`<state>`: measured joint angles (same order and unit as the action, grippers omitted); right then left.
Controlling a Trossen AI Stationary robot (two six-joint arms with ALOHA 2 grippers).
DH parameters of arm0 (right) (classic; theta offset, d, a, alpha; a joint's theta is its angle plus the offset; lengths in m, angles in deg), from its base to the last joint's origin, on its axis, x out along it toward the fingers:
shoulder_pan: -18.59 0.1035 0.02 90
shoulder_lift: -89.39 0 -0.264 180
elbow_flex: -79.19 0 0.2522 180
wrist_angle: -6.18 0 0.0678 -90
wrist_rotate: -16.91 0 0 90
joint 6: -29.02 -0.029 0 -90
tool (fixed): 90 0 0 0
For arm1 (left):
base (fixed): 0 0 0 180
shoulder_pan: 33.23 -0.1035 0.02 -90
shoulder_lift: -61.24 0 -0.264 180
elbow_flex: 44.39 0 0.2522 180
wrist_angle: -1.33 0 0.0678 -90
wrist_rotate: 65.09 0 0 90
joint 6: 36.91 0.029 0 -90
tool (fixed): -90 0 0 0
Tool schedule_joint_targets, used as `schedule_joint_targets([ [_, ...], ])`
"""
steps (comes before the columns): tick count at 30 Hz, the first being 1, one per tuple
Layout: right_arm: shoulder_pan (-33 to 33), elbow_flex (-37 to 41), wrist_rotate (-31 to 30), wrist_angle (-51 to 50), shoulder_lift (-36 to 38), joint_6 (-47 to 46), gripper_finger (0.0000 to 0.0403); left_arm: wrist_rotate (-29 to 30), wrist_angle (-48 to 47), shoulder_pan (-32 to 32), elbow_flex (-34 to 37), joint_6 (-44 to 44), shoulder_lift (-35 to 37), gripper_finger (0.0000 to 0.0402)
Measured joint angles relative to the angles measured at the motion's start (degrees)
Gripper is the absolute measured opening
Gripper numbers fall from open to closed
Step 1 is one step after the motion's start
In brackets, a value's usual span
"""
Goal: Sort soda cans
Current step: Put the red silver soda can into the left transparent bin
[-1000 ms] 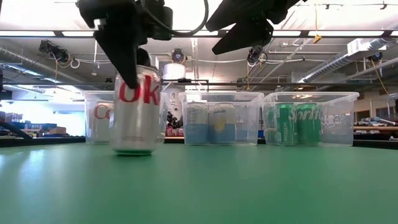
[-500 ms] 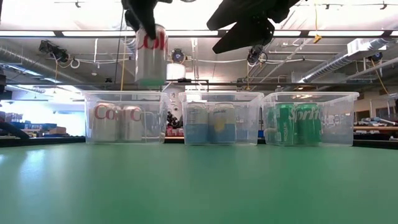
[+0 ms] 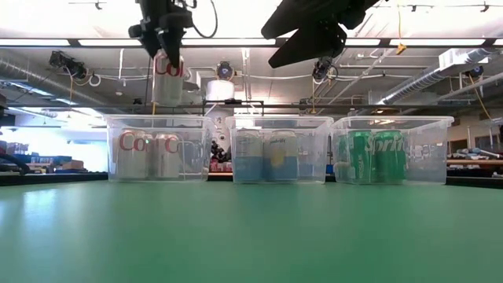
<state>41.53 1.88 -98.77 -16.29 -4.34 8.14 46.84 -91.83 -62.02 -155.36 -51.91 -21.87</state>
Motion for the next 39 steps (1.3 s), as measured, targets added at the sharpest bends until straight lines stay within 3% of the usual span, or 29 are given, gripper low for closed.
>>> schedule_joint_targets([
  [6,0.0,0.0,0.0,0.0,0.0,0.0,0.0313,-5.6,6.3,-5.7,7.6,2.9,0.4,0.0289],
  [12,0.0,0.0,0.0,0.0,0.0,0.0,0.0308,-5.5,12.0,-7.7,17.0,4.3,0.7,0.0289],
  [22,0.0,0.0,0.0,0.0,0.0,0.0,0.0305,-8.6,22.0,-11.9,26.5,6.2,0.7,0.0289],
  [32,0.0,0.0,0.0,0.0,0.0,0.0,0.0299,-13.8,27.8,-16.0,30.6,6.7,0.8,0.0289],
  [39,-0.1,0.0,0.0,0.0,0.0,0.0,0.0301,-20.1,27.6,-20.7,30.8,-3.5,0.6,0.0289],
])
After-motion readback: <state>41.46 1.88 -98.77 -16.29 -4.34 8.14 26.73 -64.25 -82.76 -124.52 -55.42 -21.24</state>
